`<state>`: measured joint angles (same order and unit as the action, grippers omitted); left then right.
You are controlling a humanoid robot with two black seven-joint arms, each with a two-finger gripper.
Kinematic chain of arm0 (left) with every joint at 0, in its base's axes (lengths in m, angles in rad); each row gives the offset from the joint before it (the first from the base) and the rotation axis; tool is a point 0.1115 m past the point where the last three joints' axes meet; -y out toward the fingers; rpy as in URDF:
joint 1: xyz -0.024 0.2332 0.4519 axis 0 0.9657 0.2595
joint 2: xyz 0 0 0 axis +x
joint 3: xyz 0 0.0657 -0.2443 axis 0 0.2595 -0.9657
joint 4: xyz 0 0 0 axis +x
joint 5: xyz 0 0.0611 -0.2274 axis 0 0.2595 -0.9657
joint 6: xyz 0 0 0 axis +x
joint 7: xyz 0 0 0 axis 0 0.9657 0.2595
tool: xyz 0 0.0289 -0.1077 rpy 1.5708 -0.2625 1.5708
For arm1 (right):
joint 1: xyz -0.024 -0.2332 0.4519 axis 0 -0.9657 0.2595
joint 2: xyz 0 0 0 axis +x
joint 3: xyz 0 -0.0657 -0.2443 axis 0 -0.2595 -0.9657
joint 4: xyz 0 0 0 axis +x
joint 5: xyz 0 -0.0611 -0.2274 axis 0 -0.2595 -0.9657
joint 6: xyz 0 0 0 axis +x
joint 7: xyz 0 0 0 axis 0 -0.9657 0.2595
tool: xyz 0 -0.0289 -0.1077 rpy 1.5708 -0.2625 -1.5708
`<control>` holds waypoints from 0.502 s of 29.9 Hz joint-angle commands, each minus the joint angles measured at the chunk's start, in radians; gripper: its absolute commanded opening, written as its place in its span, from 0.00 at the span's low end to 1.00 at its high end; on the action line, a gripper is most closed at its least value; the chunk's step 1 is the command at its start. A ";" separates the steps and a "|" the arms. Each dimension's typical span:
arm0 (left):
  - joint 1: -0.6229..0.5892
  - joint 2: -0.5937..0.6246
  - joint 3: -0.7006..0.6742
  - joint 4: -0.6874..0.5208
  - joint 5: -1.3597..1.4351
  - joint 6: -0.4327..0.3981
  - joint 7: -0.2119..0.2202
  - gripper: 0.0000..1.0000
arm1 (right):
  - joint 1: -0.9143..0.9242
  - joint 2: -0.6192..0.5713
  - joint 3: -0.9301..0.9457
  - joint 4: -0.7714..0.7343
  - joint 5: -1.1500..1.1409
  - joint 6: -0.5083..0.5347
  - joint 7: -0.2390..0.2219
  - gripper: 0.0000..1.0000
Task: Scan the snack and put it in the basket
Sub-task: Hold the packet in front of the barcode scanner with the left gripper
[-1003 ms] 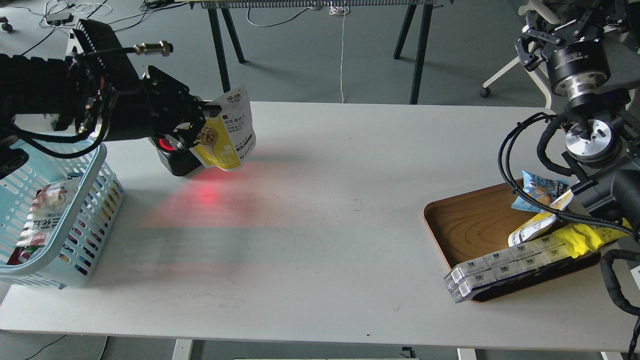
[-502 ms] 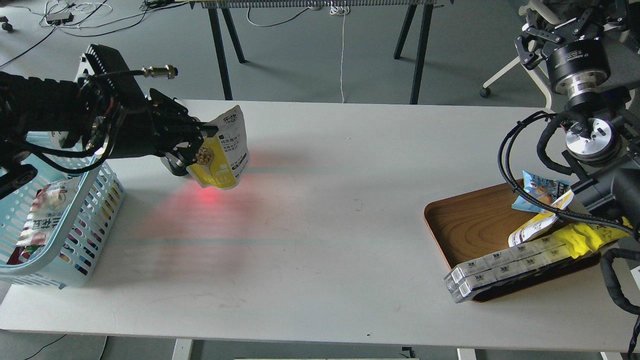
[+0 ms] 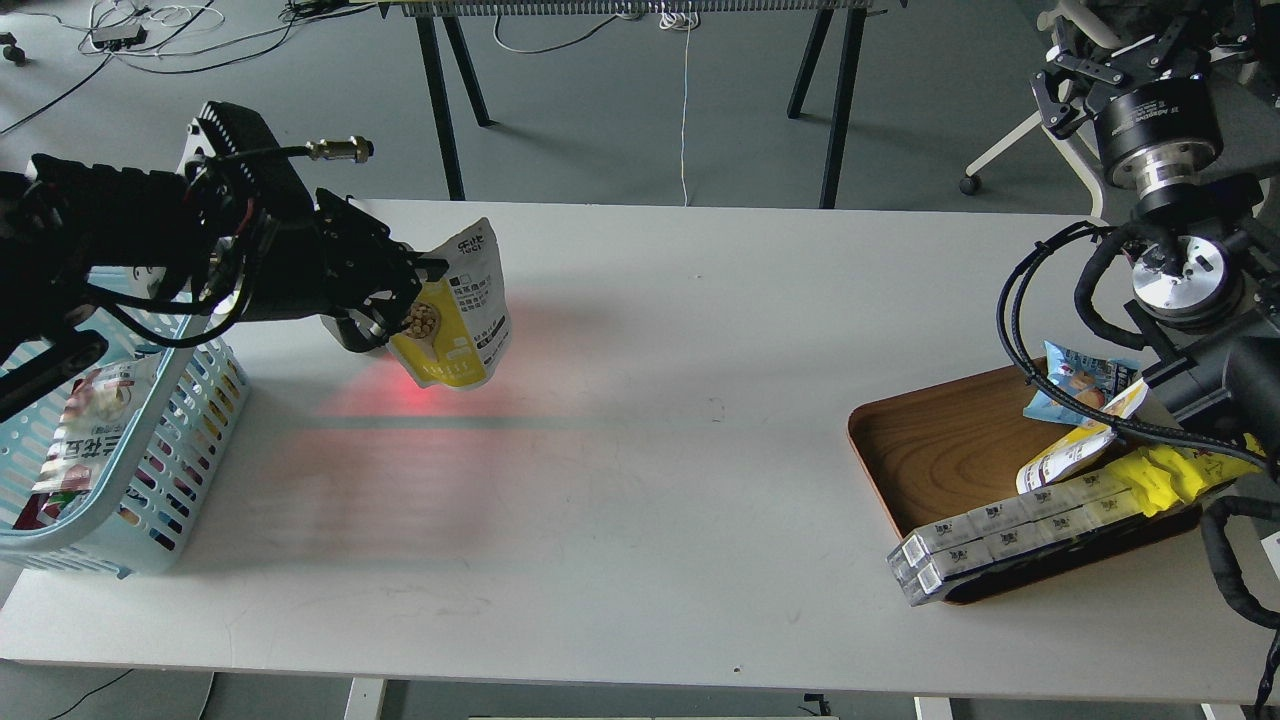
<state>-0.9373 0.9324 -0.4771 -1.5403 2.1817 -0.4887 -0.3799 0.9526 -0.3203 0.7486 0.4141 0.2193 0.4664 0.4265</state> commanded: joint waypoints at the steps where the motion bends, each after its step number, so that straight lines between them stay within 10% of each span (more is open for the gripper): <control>1: -0.001 0.000 0.000 -0.001 0.000 0.000 -0.004 0.00 | 0.000 0.000 0.000 0.000 0.000 0.000 0.000 0.98; 15: -0.014 0.054 -0.084 -0.024 0.000 0.000 -0.045 0.00 | 0.000 0.001 0.008 0.000 0.000 0.000 0.001 0.98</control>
<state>-0.9502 0.9844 -0.5416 -1.5645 2.1817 -0.4887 -0.4144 0.9526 -0.3191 0.7498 0.4141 0.2193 0.4664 0.4279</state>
